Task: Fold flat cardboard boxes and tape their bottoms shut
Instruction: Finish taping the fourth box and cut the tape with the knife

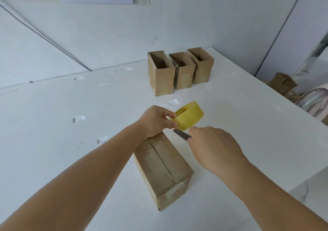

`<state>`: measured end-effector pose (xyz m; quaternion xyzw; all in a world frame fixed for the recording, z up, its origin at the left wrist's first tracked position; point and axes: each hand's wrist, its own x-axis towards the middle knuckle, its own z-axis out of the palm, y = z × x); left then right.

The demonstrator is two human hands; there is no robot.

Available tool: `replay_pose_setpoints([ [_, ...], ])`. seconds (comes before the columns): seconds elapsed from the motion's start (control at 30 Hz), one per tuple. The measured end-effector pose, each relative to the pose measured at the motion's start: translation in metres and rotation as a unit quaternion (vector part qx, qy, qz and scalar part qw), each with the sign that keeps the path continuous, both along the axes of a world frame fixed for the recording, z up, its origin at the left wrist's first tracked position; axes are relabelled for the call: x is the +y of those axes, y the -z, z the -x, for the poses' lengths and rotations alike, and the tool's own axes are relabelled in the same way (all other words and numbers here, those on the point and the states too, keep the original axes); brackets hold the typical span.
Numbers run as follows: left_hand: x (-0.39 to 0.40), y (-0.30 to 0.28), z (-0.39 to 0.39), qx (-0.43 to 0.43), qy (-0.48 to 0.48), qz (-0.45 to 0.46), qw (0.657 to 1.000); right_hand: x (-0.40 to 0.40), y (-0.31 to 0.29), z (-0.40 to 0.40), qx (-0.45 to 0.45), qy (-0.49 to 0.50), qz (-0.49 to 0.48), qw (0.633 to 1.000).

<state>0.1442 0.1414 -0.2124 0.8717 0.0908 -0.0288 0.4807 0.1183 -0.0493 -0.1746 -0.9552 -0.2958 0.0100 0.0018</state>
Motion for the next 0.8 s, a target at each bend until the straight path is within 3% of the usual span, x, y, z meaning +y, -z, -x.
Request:
replay_pose_setpoints([
  [0.17,0.000,0.002,0.002,-0.005,0.013,-0.015,1.000,0.020,-0.005,-0.006,0.031,-0.009,0.019,0.999],
  [0.33,-0.001,0.000,0.001,-0.004,-0.004,0.041,0.999,0.021,0.041,-0.022,0.084,-0.038,0.088,0.992],
  [0.57,-0.001,-0.002,0.001,0.017,-0.009,0.083,0.996,0.005,0.114,-0.044,0.124,0.050,-0.011,0.991],
  [0.63,0.000,-0.002,0.001,0.018,-0.011,0.087,0.996,0.004,0.117,-0.043,0.159,0.075,-0.089,0.980],
  [0.67,0.001,-0.001,0.002,0.021,-0.014,0.087,0.996,0.006,0.112,-0.042,0.205,0.101,-0.171,0.958],
  [0.73,0.001,-0.002,0.002,0.023,-0.017,0.084,0.996,0.013,0.096,-0.037,0.358,0.150,-0.359,0.849],
  [0.8,0.000,-0.003,0.001,0.021,-0.016,0.082,0.996,0.023,0.081,-0.029,0.466,0.151,-0.440,0.753],
])
